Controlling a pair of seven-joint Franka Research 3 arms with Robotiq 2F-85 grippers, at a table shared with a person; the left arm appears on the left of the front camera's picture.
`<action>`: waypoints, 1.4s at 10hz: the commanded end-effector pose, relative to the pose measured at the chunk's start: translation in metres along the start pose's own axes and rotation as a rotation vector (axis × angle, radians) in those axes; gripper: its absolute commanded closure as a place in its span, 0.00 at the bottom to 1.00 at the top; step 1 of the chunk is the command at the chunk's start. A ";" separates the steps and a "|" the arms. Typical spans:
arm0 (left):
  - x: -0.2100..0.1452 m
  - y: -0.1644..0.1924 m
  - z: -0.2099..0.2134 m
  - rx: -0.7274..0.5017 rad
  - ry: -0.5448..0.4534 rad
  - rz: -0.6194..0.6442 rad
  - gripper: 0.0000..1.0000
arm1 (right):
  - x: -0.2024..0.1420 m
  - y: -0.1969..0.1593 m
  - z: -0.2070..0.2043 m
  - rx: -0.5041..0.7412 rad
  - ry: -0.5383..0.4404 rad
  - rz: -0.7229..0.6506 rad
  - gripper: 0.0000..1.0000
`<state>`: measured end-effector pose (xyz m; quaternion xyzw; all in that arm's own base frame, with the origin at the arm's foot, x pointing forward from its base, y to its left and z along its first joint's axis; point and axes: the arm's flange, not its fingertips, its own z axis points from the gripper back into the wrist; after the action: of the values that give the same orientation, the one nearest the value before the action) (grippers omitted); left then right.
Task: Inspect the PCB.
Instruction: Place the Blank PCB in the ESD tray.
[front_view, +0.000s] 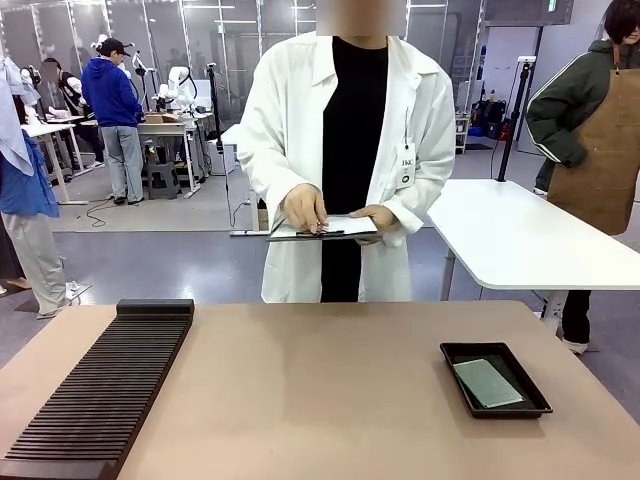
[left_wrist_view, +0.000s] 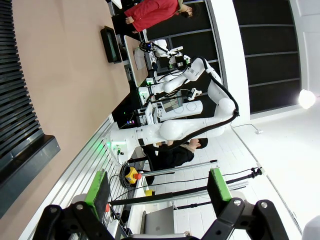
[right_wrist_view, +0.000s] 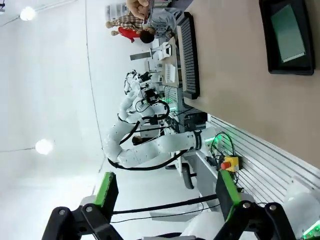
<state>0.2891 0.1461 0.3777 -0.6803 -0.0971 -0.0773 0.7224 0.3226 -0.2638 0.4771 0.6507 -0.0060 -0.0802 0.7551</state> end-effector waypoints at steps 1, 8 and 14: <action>0.000 -0.004 0.000 0.011 -0.001 0.004 0.00 | 0.004 -0.004 0.003 0.029 -0.005 -0.006 0.00; 0.000 -0.004 0.000 0.011 -0.001 0.004 0.00 | 0.000 0.000 0.000 0.000 0.000 0.000 0.00; 0.000 -0.004 0.000 0.011 -0.001 0.004 0.00 | 0.000 0.000 0.000 0.000 0.000 0.000 0.00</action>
<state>0.2891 0.1461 0.3777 -0.6803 -0.0971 -0.0773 0.7224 0.3238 -0.2647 0.4741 0.6530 -0.0025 -0.0823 0.7528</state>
